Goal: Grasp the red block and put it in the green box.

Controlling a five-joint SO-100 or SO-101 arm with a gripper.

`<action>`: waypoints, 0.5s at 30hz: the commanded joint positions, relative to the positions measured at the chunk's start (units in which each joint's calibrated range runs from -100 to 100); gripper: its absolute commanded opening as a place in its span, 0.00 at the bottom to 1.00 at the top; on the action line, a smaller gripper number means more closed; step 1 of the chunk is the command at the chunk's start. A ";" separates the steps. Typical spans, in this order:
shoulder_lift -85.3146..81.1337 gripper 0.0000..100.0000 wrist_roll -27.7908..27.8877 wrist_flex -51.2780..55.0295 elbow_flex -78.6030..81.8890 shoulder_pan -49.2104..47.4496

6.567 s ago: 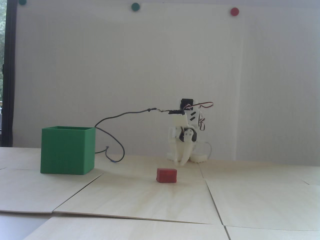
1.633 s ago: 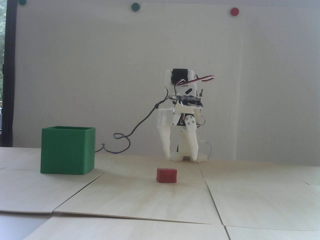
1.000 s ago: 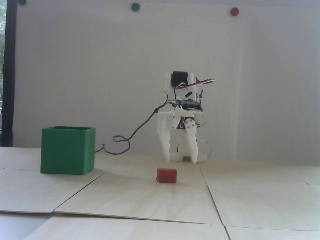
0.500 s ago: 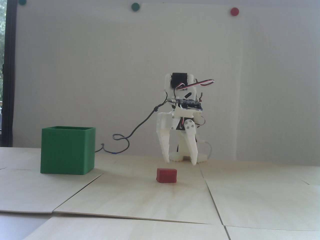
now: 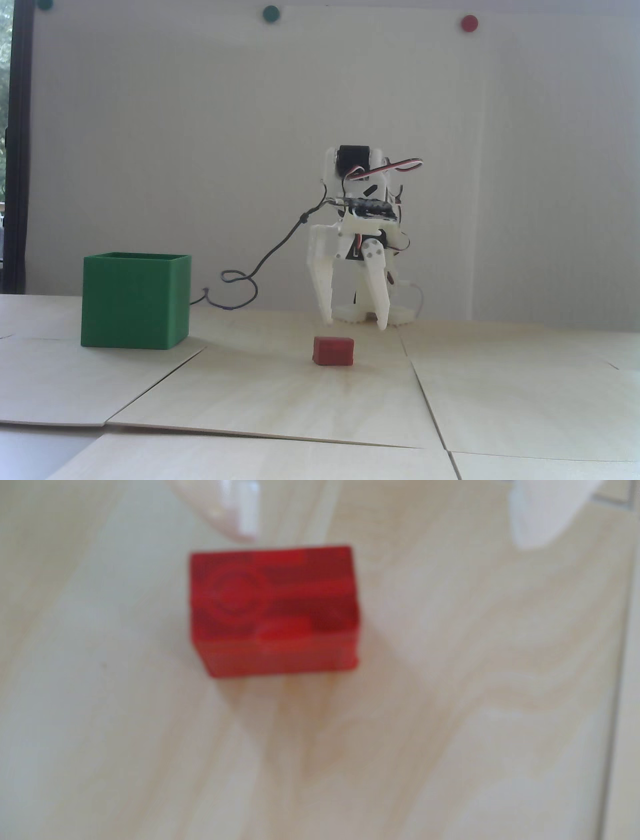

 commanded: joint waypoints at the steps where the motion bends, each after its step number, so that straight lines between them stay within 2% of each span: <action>1: -1.62 0.26 -0.03 0.47 -4.61 0.50; 15: -1.62 0.26 -0.03 0.05 -4.17 0.34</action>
